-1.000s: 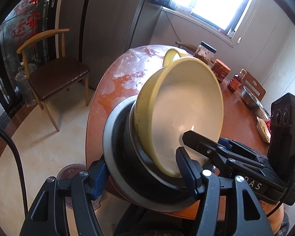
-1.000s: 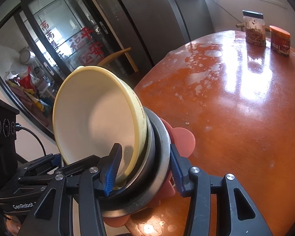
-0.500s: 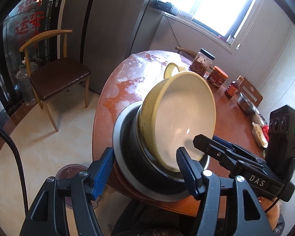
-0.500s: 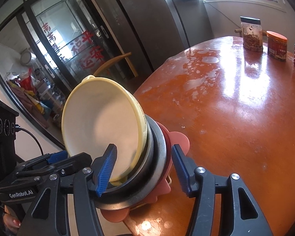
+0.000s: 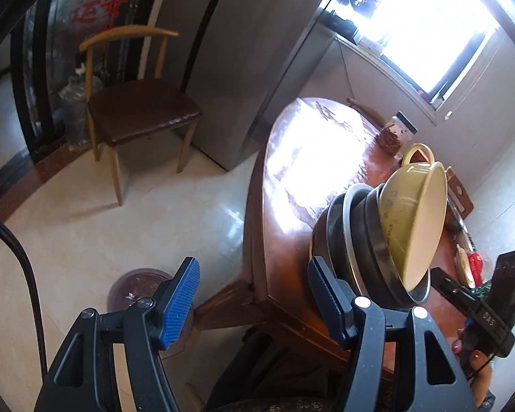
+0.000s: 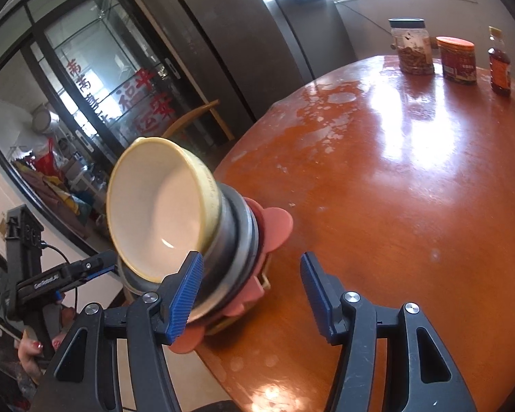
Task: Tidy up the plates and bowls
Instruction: 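Lower the nested bowls onto the flat steel pan and open the left tool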
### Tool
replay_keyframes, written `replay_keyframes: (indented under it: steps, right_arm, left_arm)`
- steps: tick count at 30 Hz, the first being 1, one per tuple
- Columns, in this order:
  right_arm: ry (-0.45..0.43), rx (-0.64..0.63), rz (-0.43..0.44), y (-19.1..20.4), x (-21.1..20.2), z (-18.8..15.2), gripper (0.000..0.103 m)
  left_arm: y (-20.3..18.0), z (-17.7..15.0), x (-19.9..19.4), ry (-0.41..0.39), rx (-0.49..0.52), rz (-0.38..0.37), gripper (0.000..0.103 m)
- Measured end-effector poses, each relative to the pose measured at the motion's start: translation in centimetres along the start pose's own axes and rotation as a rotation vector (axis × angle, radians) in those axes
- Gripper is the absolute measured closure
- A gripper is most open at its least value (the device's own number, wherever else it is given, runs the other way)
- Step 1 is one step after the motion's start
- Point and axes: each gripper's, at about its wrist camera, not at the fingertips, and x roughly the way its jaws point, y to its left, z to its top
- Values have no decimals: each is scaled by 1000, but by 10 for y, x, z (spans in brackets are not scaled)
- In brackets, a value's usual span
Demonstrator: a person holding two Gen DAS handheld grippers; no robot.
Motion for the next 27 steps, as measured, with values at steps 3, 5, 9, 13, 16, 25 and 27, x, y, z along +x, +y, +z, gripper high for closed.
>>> replay_keyframes:
  steps: [3, 5, 9, 13, 16, 25, 27]
  right_arm:
    - [38, 16, 4, -6, 9, -5, 43]
    - [48, 14, 19, -6, 12, -7, 43]
    - [52, -4, 23, -5, 14, -8, 43]
    - [71, -29, 65, -5, 18, -10, 46]
    - [70, -42, 69, -5, 17, -10, 50]
    - [51, -73, 19, -19, -2, -15, 51]
    - [42, -75, 0, -27, -9, -16, 51]
  left_arm:
    - [0, 1, 17, 66, -5, -99, 38]
    - [-3, 2, 26, 85, 3, -135, 38]
    - [-5, 4, 35, 98, 2, -170, 38]
    - [-14, 6, 44, 125, 26, -191, 38]
    - [-26, 4, 50, 136, 77, -192, 38]
    - [-78, -6, 64, 155, 198, -187, 39]
    - [-90, -10, 66, 157, 225, -185, 39]
